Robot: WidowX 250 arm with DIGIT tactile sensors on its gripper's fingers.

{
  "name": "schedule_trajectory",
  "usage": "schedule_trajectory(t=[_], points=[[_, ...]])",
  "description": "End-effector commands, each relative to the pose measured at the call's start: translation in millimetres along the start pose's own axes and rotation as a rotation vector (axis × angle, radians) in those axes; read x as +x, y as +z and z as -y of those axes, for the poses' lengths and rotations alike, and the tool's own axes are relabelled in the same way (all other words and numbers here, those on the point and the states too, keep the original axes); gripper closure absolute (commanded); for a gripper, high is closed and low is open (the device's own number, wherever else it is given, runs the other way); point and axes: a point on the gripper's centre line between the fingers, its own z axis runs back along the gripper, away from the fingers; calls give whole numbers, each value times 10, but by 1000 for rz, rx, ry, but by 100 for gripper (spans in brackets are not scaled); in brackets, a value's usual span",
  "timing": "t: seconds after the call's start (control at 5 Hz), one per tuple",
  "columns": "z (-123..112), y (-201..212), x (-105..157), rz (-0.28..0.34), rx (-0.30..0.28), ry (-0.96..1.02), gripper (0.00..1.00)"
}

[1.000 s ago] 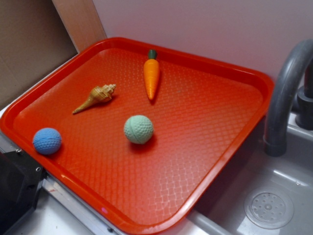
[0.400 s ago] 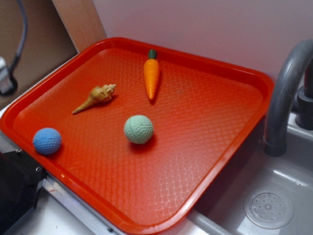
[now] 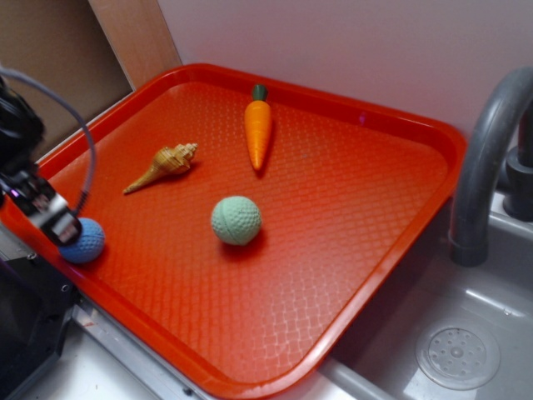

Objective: Grab the blue ball.

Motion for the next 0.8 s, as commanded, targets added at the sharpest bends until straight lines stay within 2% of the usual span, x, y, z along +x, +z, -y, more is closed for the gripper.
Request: schedule_trajectory(t=[0.0,0.2,0.4,0.6], points=[[106,-254,67,-44,-11,-117,0],[128,-205,67,-31,15,-126,100],[148,23,156,-19,-8,-133,100],[207,505,390,8,129,-89,100]])
